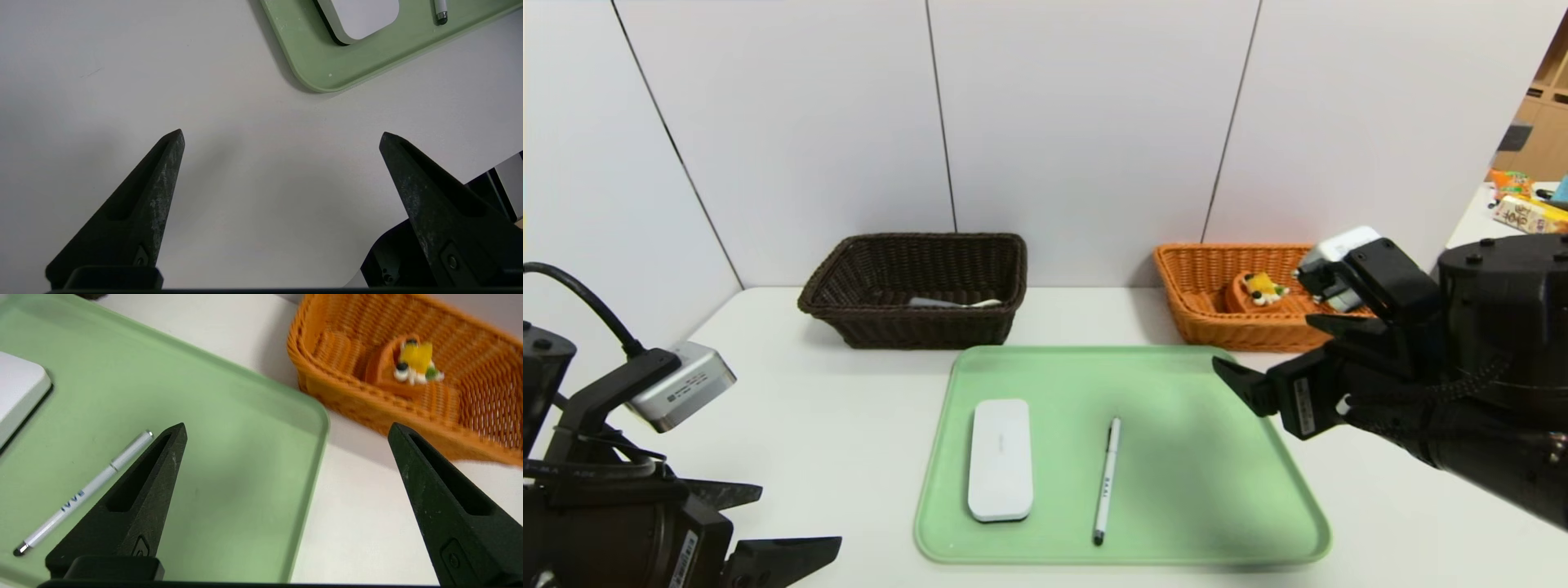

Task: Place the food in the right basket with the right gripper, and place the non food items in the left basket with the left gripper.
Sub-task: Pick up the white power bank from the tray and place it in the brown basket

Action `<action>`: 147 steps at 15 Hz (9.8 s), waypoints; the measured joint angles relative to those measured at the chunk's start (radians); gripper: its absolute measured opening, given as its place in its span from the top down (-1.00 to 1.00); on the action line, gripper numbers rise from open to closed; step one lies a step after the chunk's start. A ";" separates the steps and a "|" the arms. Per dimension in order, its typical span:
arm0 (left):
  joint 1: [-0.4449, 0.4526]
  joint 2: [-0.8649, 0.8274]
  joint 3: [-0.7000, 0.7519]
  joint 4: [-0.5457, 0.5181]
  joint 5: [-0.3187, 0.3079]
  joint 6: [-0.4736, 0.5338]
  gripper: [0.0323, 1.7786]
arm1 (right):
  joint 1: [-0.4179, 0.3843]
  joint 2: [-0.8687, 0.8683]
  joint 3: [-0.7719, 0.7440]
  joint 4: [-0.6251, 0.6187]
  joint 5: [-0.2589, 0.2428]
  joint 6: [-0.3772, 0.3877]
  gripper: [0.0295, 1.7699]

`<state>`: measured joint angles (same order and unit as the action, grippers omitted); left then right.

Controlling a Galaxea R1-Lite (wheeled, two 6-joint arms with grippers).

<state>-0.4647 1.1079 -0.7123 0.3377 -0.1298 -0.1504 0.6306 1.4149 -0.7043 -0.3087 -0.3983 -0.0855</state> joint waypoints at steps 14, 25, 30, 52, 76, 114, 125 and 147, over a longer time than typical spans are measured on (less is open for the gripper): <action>-0.190 0.060 -0.180 0.159 0.011 -0.190 -0.90 | -0.005 -0.154 0.280 -0.008 -0.038 0.146 -0.91; -0.436 0.403 -0.607 0.396 0.142 -0.415 -0.90 | 0.007 -0.181 0.307 -0.016 -0.038 0.171 -0.91; -0.439 0.565 -0.748 0.471 0.156 -0.503 -0.90 | 0.009 -0.197 0.326 -0.016 -0.037 0.178 -0.91; -0.329 0.880 -0.894 0.485 0.239 -0.507 -0.90 | 0.012 -0.211 0.361 -0.017 -0.028 0.181 -0.91; -0.289 1.006 -0.949 0.485 0.303 -0.509 -0.90 | 0.016 -0.205 0.385 -0.019 -0.025 0.180 -0.91; 0.079 0.665 -1.268 0.373 0.111 0.764 -0.12 | 0.051 -0.193 0.426 -0.022 -0.015 0.214 -0.92; 0.290 0.825 -1.270 0.188 -0.061 1.365 -0.12 | 0.055 -0.211 0.468 -0.022 -0.018 0.214 -0.92; 0.277 1.053 -1.276 0.239 -0.012 1.433 -0.21 | 0.098 -0.220 0.510 -0.063 -0.021 0.246 -0.92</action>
<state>-0.1881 2.1609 -1.9879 0.5762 -0.1417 1.2826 0.7283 1.1949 -0.1943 -0.3721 -0.4194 0.1602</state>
